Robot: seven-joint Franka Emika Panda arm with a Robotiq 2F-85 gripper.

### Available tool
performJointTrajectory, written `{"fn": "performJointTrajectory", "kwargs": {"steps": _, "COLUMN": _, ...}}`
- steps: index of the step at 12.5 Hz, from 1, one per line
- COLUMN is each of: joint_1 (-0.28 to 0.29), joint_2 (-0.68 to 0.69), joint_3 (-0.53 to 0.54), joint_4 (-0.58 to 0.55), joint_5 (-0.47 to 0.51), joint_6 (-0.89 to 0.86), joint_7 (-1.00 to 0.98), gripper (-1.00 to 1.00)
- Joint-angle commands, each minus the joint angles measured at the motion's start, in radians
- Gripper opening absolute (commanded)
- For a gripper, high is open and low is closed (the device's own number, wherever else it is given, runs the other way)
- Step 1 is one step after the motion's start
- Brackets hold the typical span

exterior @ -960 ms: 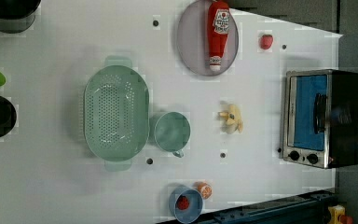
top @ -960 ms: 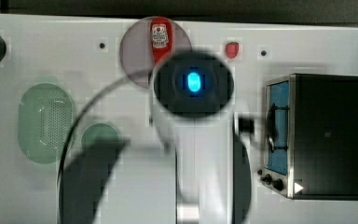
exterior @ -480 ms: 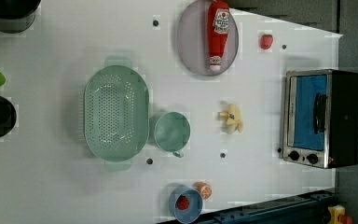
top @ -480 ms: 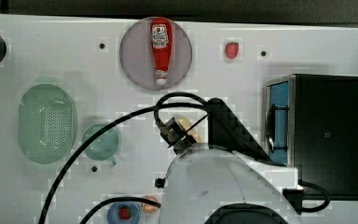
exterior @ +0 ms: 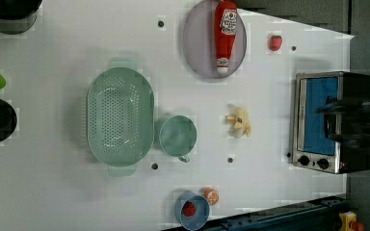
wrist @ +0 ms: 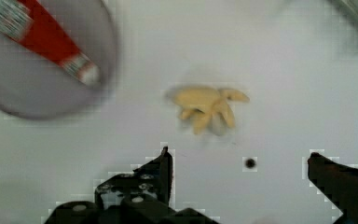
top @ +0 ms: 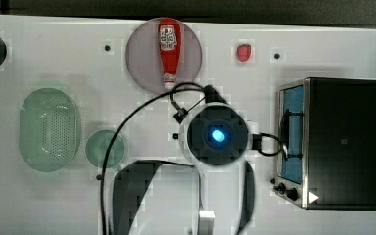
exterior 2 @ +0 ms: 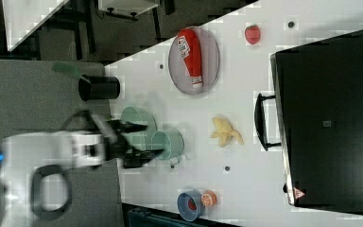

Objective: Pick Banana and place it in mug.

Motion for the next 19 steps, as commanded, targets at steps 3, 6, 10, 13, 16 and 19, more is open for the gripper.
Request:
{"fn": "performJointTrajectory", "kwargs": {"steps": 3, "joint_1": -0.012, "joint_2": 0.108, "joint_3": 0.017, "joint_4": -0.112, "joint_5": 0.001, "joint_6": 0.230, "joint_7": -0.193, "gripper": 1.00}}
{"fn": "performJointTrajectory", "kwargs": {"steps": 6, "joint_1": -0.012, "joint_2": 0.213, "joint_3": 0.014, "joint_4": -0.147, "joint_5": 0.001, "joint_6": 0.348, "joint_7": -0.301, "gripper": 1.00}}
{"fn": "performJointTrajectory", "kwargs": {"steps": 10, "joint_1": -0.012, "joint_2": 0.356, "joint_3": 0.009, "joint_4": -0.155, "joint_5": 0.001, "joint_6": 0.466, "joint_7": -0.302, "gripper": 1.00}}
{"fn": "performJointTrajectory", "kwargs": {"steps": 13, "joint_1": -0.012, "joint_2": 0.458, "joint_3": -0.001, "joint_4": -0.161, "joint_5": 0.000, "joint_6": 0.589, "joint_7": -0.302, "gripper": 1.00}}
{"fn": "performJointTrajectory", "kwargs": {"steps": 16, "joint_1": -0.012, "joint_2": 0.542, "joint_3": -0.004, "joint_4": -0.166, "joint_5": -0.004, "joint_6": 0.711, "joint_7": -0.302, "gripper": 1.00}}
{"fn": "performJointTrajectory", "kwargs": {"steps": 19, "joint_1": -0.011, "joint_2": 0.584, "joint_3": -0.004, "joint_4": -0.167, "joint_5": -0.004, "joint_6": 0.761, "joint_7": -0.302, "gripper": 0.70}}
